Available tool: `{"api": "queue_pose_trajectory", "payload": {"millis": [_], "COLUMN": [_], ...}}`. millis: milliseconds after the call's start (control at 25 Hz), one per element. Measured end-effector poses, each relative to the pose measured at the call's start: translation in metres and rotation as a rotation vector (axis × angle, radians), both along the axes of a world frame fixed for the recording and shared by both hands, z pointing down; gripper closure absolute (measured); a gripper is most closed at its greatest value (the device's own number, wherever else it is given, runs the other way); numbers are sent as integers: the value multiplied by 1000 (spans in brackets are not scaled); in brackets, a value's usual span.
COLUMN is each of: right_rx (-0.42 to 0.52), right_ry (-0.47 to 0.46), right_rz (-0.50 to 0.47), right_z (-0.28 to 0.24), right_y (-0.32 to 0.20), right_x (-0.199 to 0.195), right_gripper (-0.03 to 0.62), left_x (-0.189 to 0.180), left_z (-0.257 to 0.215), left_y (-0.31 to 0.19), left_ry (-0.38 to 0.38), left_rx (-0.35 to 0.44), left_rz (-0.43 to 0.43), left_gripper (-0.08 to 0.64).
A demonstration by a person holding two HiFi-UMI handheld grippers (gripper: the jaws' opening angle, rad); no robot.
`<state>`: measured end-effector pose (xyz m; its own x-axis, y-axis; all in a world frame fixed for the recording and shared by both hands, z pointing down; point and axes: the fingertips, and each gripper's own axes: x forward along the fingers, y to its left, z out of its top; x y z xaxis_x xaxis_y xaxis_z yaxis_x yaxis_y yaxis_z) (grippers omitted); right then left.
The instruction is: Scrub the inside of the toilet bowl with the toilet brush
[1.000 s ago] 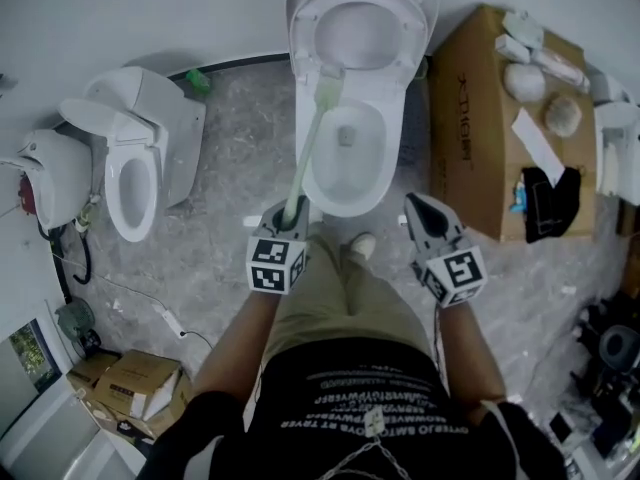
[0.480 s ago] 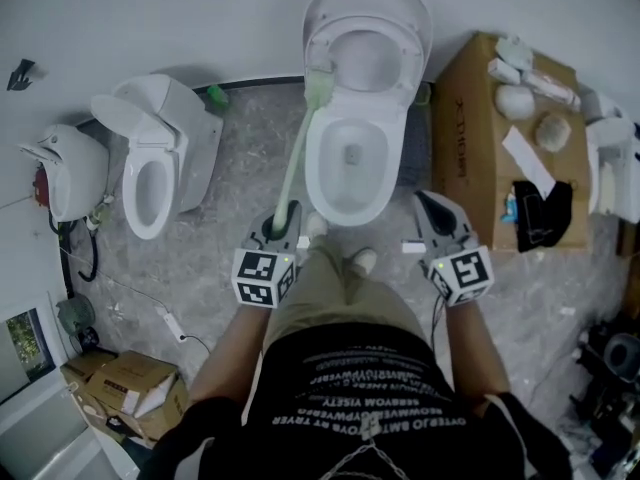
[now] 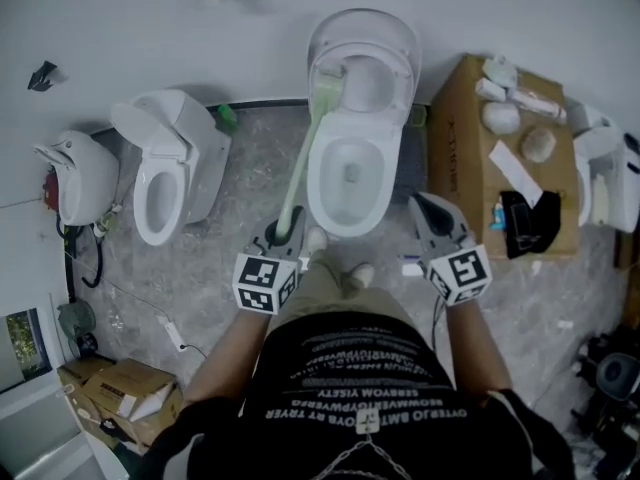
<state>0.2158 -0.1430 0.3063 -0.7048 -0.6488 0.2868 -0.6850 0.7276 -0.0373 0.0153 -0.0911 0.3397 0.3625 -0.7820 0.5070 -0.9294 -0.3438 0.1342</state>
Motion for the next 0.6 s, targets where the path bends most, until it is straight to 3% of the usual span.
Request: {"api": "queue_pose_trajectory", "payload": {"millis": [240, 600], "right_rx": [-36, -31], "right_ry": [-13, -14], "right_rz": [1, 11], "right_z": [-8, -8], "right_y": [10, 2], "right_x": [-5, -34], "right_gripper": [591, 591], "left_x": [4, -13], "left_z": [-18, -23], "left_y": [-7, -19], "left_ry": [29, 11], "left_rx": [12, 16], "left_rz": [25, 98], "left_gripper": [560, 560]}}
